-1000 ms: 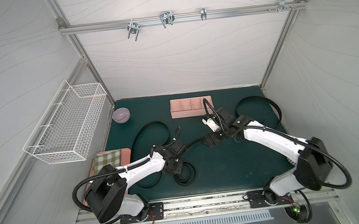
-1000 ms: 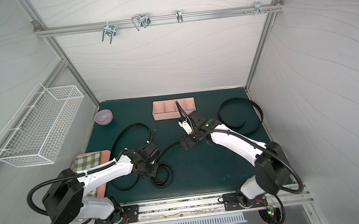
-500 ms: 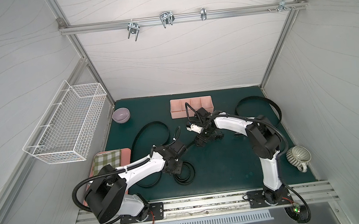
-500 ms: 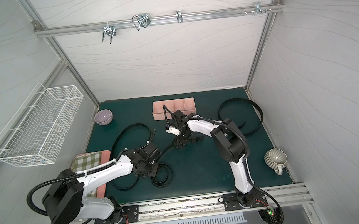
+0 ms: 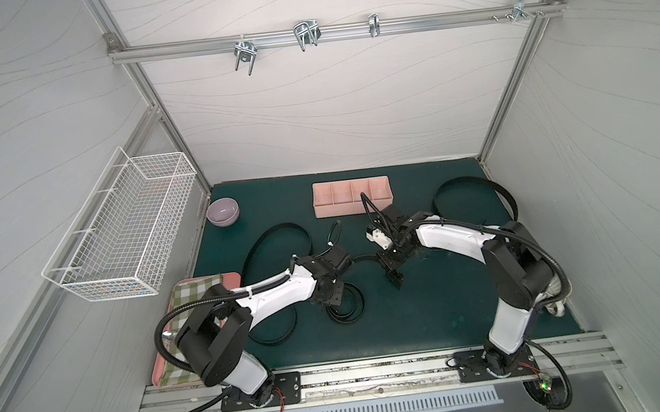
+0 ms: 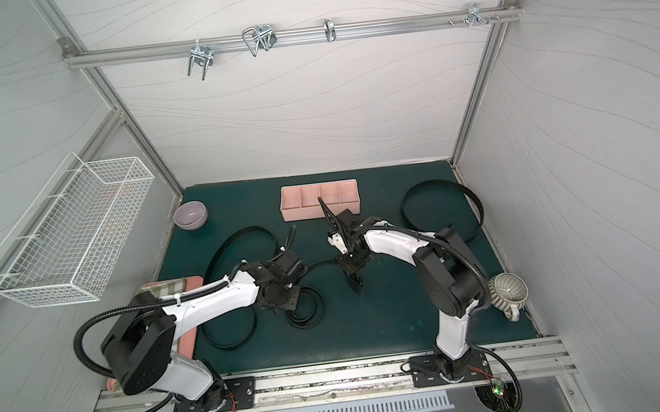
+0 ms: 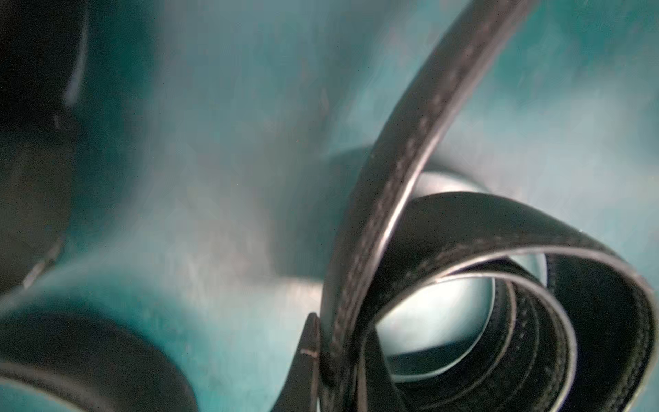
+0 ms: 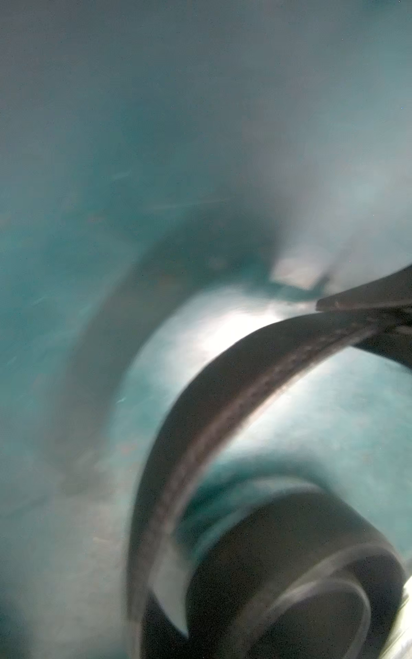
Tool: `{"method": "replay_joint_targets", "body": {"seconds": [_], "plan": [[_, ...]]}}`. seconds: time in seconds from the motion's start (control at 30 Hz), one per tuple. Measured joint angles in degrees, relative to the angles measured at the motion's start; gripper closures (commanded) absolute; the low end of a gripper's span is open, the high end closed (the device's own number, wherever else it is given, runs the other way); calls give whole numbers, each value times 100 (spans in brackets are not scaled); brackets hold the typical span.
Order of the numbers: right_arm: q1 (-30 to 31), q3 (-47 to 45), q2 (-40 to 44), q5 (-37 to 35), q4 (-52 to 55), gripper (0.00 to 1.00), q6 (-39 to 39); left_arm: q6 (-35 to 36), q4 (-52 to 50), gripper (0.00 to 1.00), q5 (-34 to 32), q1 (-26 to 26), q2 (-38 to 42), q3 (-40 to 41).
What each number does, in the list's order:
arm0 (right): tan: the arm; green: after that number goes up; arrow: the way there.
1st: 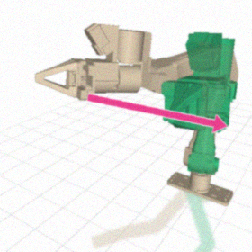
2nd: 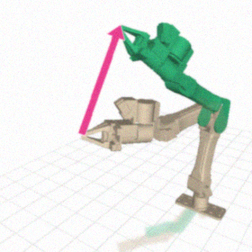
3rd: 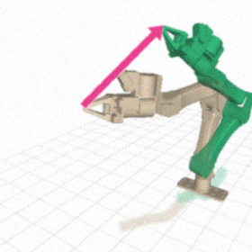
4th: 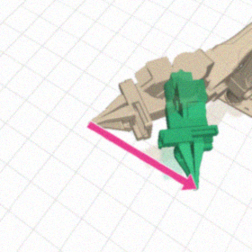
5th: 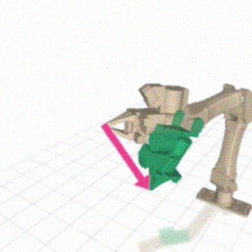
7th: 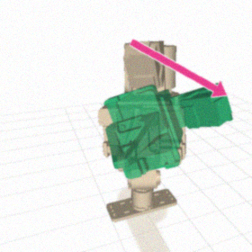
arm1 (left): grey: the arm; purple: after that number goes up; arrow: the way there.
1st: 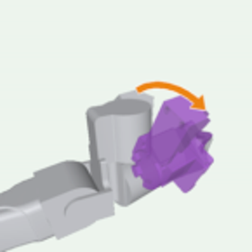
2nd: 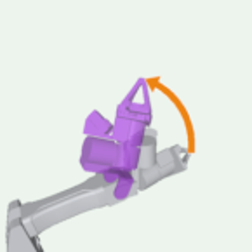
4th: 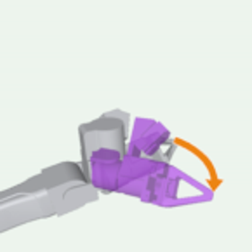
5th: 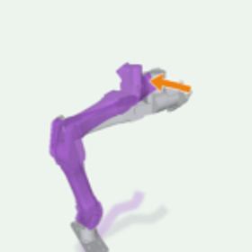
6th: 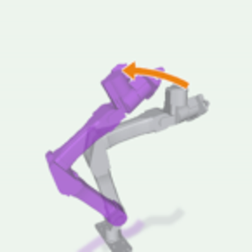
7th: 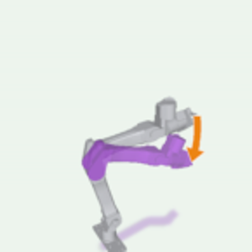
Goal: Place the belts into the storage roll
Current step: Roll the belt at the center of the board.
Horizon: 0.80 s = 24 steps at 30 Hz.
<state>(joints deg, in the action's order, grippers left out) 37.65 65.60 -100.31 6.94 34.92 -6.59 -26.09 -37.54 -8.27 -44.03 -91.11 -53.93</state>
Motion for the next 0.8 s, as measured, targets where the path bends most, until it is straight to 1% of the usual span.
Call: {"method": "replay_joint_targets", "body": {"seconds": [0.1,0.2,0.3,0.53,0.8], "plan": [[-2,-507,308,-151,22,100,-761,103,13,100,-48,44,-474,-446],[-26,-802,385,-345,48,100,-1255,223,74,100,-44,87,-833,-717],[-192,-1005,435,-372,9,100,-1582,330,181,100,42,177,-929,-813],[-675,-1314,815,-214,-234,100,-1895,551,448,100,227,258,-1036,-920],[-990,-1432,879,17,-352,100,-1908,623,573,100,315,256,-1036,-922]]}}
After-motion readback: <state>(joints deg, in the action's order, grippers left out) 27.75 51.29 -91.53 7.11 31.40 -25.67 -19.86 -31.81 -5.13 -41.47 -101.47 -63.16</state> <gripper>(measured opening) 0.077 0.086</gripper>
